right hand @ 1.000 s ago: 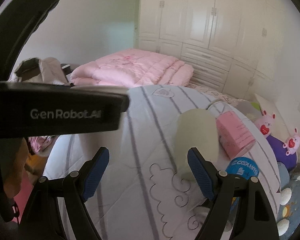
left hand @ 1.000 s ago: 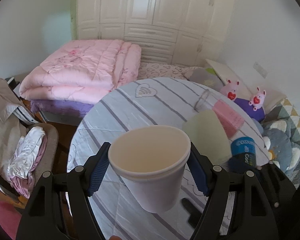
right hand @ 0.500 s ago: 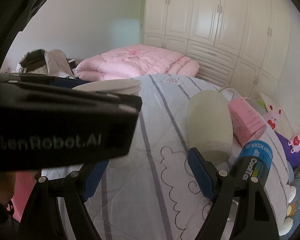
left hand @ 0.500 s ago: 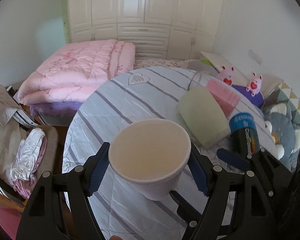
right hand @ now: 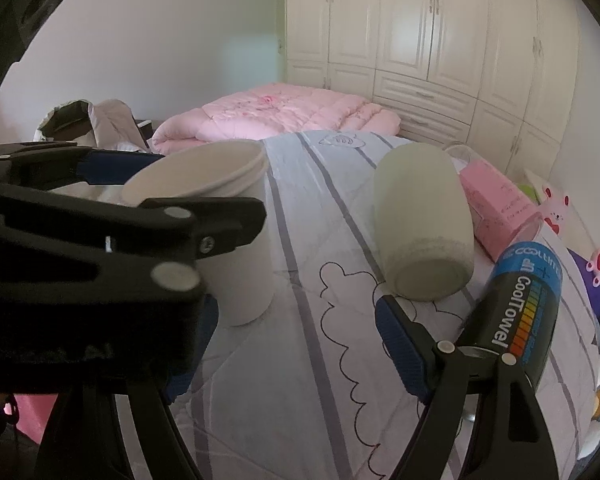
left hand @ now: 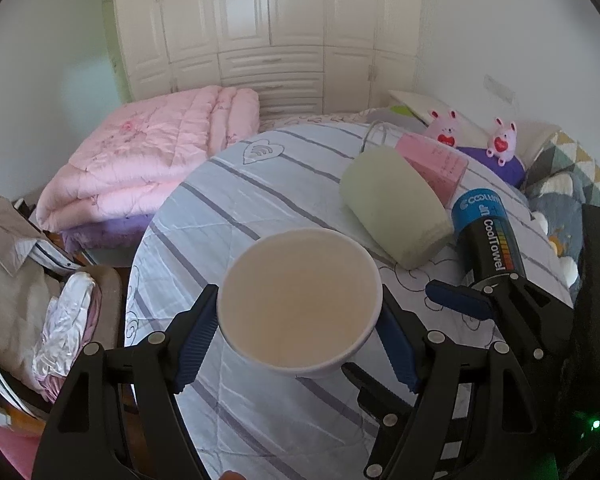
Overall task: Flip cup upright
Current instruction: 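Lower the upright white cup onto the table and open the left gripper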
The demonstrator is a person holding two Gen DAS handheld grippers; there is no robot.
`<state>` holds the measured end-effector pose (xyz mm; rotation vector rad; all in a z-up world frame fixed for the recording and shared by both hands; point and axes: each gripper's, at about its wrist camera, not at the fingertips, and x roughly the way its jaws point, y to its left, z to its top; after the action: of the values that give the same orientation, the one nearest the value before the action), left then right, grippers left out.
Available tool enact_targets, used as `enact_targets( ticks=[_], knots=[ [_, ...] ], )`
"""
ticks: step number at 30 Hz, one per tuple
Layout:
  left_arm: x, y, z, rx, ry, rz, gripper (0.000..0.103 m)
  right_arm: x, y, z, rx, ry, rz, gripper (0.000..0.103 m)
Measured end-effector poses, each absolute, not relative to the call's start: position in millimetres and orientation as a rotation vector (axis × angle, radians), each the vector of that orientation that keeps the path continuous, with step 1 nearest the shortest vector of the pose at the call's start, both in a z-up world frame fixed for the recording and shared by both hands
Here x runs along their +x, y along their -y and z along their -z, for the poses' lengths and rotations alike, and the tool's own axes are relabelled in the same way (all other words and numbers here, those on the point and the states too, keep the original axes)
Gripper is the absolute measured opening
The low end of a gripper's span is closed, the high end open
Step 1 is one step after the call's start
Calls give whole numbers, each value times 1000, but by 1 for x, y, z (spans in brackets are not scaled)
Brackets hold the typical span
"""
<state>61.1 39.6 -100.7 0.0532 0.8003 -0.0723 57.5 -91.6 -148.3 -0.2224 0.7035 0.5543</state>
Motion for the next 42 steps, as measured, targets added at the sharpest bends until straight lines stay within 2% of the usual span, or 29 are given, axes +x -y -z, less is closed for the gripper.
enact_targets(
  ticks=[23,42],
  knots=[
    [48,-27,104,119,-819,105,78,49,99,153,-202,-719,-551,82],
    [37,-39,94,88,-804,84,87,43,94,148,-210,-714,-548,82]
  ],
)
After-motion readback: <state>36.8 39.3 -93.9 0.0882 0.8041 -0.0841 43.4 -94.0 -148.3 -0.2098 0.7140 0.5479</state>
